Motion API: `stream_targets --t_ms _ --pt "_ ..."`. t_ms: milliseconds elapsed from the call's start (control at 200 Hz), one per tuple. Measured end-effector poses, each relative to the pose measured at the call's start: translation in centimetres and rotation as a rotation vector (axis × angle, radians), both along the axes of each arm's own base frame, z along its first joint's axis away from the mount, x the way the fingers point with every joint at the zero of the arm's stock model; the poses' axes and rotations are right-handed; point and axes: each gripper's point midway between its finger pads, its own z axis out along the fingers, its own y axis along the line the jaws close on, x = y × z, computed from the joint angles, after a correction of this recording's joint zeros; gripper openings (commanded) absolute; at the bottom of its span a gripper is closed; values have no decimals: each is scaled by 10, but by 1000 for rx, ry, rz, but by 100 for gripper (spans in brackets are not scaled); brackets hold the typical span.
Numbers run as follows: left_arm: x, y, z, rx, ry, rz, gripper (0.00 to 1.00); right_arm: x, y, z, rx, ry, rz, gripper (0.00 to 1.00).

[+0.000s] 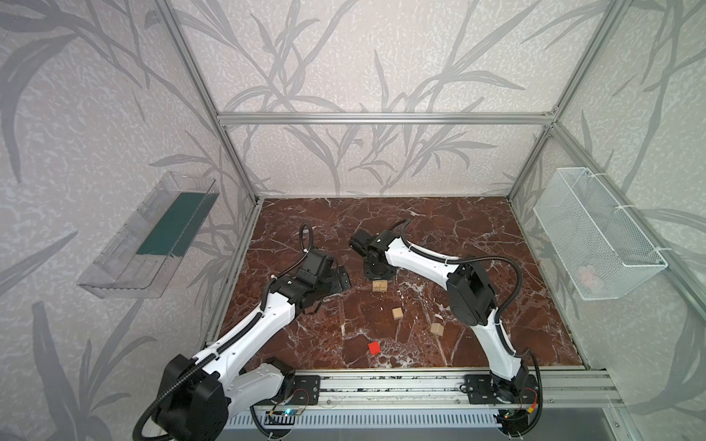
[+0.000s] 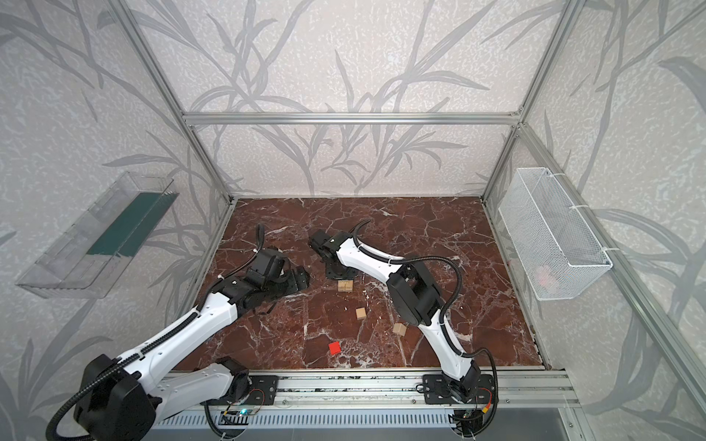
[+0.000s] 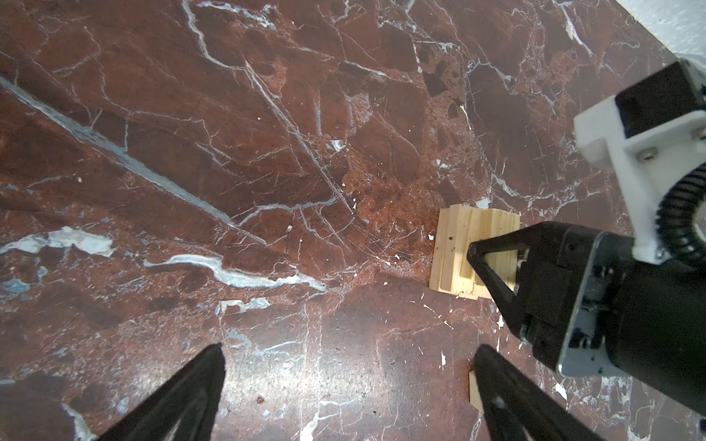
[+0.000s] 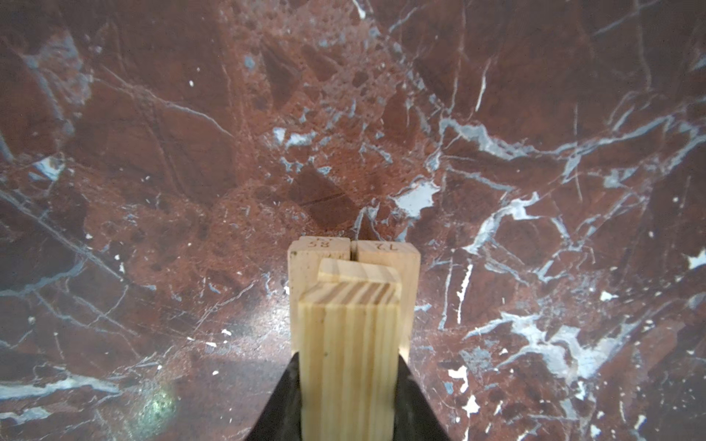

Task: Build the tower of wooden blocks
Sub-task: 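Lower the held block against blocks 58 and 72 with the right gripper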

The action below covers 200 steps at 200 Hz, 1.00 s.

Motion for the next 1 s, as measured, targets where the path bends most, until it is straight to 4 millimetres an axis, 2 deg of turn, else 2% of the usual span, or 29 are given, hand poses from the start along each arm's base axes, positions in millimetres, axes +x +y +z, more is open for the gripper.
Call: stream_targets --t_ms 170,350,625,1000 --pt "1 0 0 -3 -2 0 100 0 0 -2 -3 2 -1 48" --pt "1 -1 1 -9 -4 -2 100 1 0 -1 -5 -1 -4 53" --pt "1 -1 1 -9 -4 -3 99 15 2 11 4 -38 -18 48" --pt "1 -1 1 -9 -4 -2 100 22 -3 3 -6 -30 -34 37"
